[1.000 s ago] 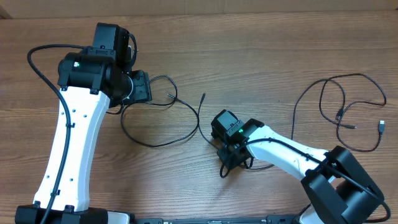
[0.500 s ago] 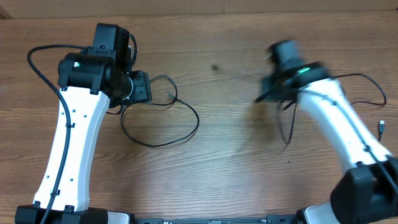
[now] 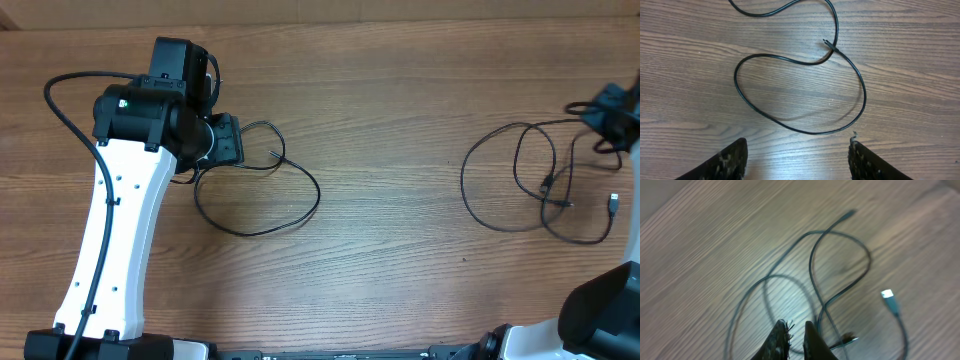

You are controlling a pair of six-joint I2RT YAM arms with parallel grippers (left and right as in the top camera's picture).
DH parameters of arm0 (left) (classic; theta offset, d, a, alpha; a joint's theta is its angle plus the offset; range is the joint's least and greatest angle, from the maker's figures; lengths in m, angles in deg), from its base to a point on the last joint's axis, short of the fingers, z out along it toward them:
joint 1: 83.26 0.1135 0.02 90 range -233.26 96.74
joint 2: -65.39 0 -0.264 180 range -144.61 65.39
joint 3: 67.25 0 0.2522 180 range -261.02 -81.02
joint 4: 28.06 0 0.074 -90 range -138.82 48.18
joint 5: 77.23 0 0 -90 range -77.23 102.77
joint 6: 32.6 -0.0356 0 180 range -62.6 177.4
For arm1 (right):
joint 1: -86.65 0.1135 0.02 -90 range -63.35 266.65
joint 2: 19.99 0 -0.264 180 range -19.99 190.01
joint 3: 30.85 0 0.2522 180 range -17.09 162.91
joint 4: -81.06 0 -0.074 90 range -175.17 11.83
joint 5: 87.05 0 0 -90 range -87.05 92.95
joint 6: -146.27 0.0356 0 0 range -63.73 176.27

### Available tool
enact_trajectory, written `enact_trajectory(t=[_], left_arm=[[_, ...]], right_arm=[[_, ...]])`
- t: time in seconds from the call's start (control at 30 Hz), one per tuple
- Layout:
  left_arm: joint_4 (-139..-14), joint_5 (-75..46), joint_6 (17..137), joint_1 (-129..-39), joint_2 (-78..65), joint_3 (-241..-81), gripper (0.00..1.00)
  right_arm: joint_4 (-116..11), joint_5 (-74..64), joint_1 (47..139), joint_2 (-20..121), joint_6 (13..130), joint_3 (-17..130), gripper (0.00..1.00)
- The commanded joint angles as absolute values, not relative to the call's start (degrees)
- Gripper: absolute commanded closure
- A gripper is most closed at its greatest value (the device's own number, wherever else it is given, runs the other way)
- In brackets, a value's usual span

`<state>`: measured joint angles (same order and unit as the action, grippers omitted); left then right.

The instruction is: Untangle cables

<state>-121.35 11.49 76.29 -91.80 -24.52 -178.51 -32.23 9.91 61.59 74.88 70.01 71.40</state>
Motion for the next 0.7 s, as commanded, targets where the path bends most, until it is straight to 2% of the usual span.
enact_trajectory(t=[0.0, 0.17, 0.27, 0.4, 0.5, 0.67], left_arm=[[-121.3, 11.7, 75.2, -91.9, -24.2, -179.5, 0.36], [-121.3, 11.7, 75.2, -91.9, -24.2, -179.5, 0.36], [-121.3, 11.7, 75.2, -91.9, -24.2, -179.5, 0.36], [-121.4, 12.5, 75.2, -91.9, -24.2, -179.5, 0.34], [-122.2, 15.3, 75.2, -91.9, -24.2, -179.5, 0.34], [-124.5, 21.4, 75.6, -91.8, -24.2, -179.5, 0.32]], right_arm=[[-33.4, 10.2, 59.0, 73.6, 70.3, 72.6, 0.9], [-33.9, 10.1, 57.1, 73.6, 69.8, 72.6, 0.87], [-33.2, 3.4, 57.3, 73.6, 69.8, 72.6, 0.72], [-31.3, -14.3, 58.8, 73.6, 69.6, 72.6, 0.61], [-28.7, -25.0, 62.0, 73.6, 64.8, 72.6, 0.44], [-22.5, -26.0, 71.5, 73.6, 58.8, 72.6, 0.31]])
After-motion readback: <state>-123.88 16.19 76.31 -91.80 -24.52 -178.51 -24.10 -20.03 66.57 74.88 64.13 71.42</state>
